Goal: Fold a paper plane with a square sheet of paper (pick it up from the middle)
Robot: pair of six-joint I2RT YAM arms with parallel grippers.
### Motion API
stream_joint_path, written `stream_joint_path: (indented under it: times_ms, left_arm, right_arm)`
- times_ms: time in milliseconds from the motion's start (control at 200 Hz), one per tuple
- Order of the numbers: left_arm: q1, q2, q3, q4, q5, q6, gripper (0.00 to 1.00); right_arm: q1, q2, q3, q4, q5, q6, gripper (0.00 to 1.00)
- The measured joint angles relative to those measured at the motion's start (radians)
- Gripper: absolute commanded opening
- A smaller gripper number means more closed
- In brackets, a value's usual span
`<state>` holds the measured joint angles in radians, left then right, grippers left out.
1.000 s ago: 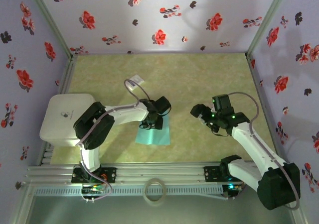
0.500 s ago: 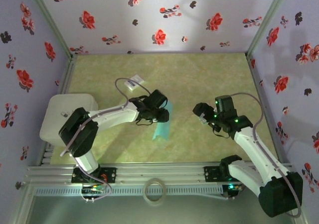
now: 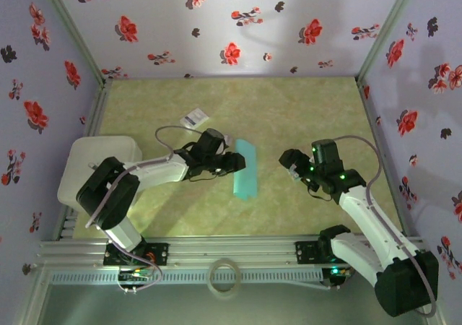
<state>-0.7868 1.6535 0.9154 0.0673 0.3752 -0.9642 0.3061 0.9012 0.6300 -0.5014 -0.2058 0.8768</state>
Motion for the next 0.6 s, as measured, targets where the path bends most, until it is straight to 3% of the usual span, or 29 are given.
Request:
stream_joint_path:
  times_ms: [350,600]
  left_arm:
    - [0.013,0.076,-0.050,0.211,0.093,-0.094,0.38]
    - [0.014,0.115,-0.074,0.248,0.109,-0.117,0.38]
  right_arm:
    - [0.000,0.028,-0.011,0.056,-0.088,-0.002,0.99]
    - [0.000,0.062,-0.011,0.064,-0.126,-0.002,0.99]
